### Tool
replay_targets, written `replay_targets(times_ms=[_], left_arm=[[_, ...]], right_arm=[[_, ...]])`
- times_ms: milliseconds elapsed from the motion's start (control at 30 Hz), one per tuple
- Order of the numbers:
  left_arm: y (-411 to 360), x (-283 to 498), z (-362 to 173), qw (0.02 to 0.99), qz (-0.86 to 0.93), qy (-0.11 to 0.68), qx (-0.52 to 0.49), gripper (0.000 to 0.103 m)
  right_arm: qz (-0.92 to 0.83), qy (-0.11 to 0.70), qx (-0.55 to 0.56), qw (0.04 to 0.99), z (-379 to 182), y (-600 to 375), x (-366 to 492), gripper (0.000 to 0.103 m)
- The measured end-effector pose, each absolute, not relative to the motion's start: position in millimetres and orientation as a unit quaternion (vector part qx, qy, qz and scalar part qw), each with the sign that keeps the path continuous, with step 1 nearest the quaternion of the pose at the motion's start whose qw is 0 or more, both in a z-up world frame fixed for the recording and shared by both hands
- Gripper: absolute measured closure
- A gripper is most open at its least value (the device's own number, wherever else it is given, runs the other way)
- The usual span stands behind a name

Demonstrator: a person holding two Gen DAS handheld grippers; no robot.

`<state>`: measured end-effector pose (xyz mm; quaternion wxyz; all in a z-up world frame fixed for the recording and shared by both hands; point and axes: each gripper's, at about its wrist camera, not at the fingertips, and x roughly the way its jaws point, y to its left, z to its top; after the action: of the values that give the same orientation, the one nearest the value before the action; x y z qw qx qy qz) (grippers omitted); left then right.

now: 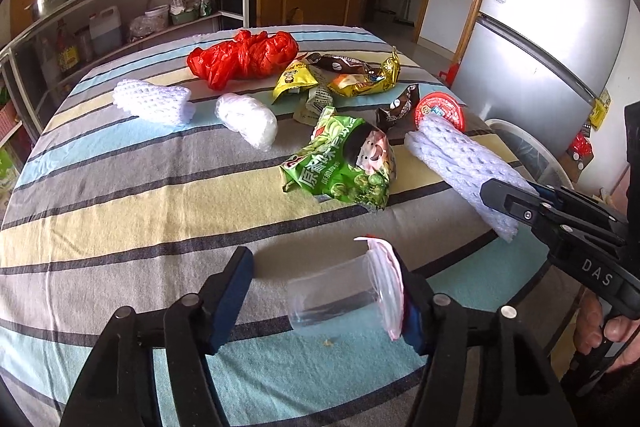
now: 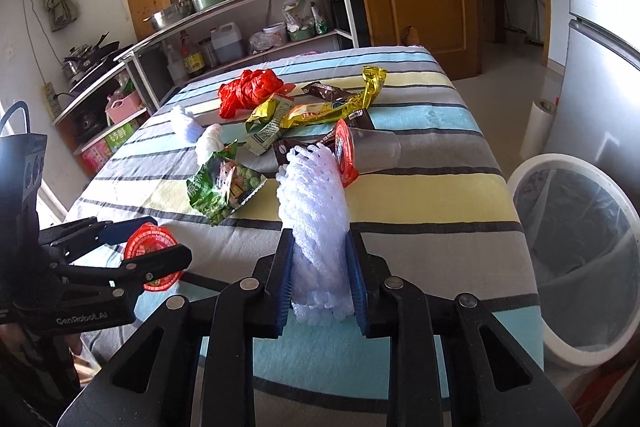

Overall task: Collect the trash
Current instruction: 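Grasp the white foam net with the right gripper while the left gripper grasps the clear cup, then carry the foam net and clear cup over the bin and release both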

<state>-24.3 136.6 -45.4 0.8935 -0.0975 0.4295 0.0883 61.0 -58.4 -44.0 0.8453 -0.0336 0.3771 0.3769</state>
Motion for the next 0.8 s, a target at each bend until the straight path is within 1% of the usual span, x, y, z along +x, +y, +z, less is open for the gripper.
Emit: replay_targets(times_ms=[67,400,500,800], left_arm=[[138,-25,-45,0.893,0.088,0.431,-0.095,0.045],[146,-30,-44,0.894,0.073,0.429,-0.108,0.046],[147,-31,-44,0.894,0.088,0.427,-0.101,0.058],[148,-29,-38,0.896,0.085,0.423,-0.107,0.059]], right_arm=[[0.376,0.374,-0.027,0.847,-42,-60,57,0.077],[0.368,0.362,-0.024,0.856,-36,-60,41,0.077],[0.365,0.359,-0.022,0.859,-33,-61,40,0.077],[0.358,0.351,-0.012,0.865,-27,-66,40,0.077]])
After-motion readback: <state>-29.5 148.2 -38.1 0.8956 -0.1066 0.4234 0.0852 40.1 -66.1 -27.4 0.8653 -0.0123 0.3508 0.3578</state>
